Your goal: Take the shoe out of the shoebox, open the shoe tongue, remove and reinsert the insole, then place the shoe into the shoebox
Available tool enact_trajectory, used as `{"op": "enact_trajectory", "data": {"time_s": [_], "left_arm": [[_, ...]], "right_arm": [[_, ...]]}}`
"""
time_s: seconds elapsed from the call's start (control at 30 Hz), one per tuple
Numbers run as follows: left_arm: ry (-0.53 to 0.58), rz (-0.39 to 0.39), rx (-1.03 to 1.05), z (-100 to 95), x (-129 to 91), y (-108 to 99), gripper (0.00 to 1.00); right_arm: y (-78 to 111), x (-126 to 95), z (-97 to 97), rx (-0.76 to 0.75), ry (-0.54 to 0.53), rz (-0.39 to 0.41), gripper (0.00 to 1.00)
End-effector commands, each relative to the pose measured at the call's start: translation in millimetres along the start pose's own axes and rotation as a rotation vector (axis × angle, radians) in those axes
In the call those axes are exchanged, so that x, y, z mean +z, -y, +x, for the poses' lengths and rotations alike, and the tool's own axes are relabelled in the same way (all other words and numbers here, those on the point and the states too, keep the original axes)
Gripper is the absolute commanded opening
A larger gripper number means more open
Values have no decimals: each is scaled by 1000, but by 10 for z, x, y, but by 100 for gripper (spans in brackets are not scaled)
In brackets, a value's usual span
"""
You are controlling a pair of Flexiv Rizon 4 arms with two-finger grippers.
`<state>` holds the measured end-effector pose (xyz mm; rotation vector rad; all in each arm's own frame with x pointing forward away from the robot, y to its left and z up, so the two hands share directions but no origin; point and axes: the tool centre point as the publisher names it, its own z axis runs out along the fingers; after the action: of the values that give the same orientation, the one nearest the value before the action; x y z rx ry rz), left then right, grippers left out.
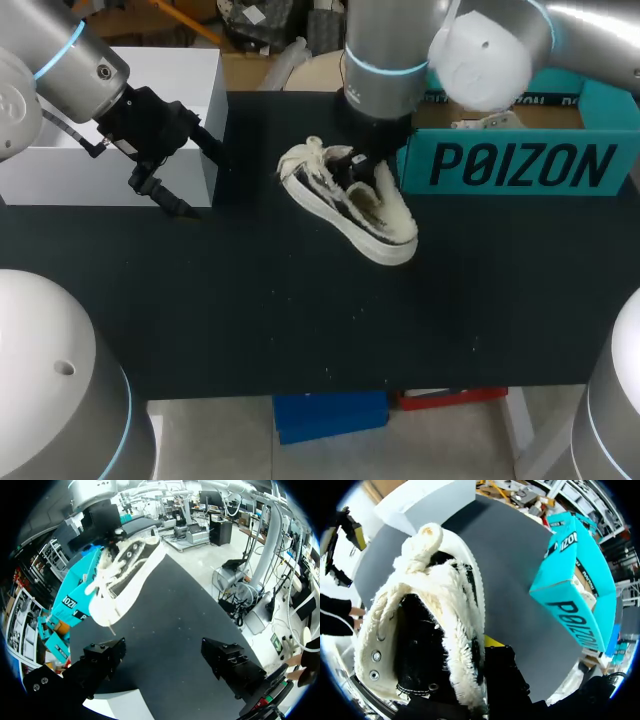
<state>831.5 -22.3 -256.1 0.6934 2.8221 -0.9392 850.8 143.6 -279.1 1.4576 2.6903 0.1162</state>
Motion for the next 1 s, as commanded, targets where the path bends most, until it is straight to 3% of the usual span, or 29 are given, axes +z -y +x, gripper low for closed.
{"op": "enact_trajectory", "data": {"time_s": [0.03, 0.13, 0.8, 0.87, 1.0], "left_arm": [[0, -3, 0, 5, -2, 1, 100], [0, -3, 0, 5, -2, 1, 100], [0, -3, 0, 5, -2, 1, 100], [0, -3, 0, 5, -2, 1, 100], [0, -3, 0, 5, -2, 1, 100]], "right_arm": [[-33, -1016, -306, -437, -138, 21, 0], [-184, -1186, -428, -514, -161, 50, 0], [-169, -1173, -435, -523, -137, 53, 0], [-136, -1163, -487, -558, -97, 110, 0], [-131, -1178, -715, -622, -45, 144, 0]]}}
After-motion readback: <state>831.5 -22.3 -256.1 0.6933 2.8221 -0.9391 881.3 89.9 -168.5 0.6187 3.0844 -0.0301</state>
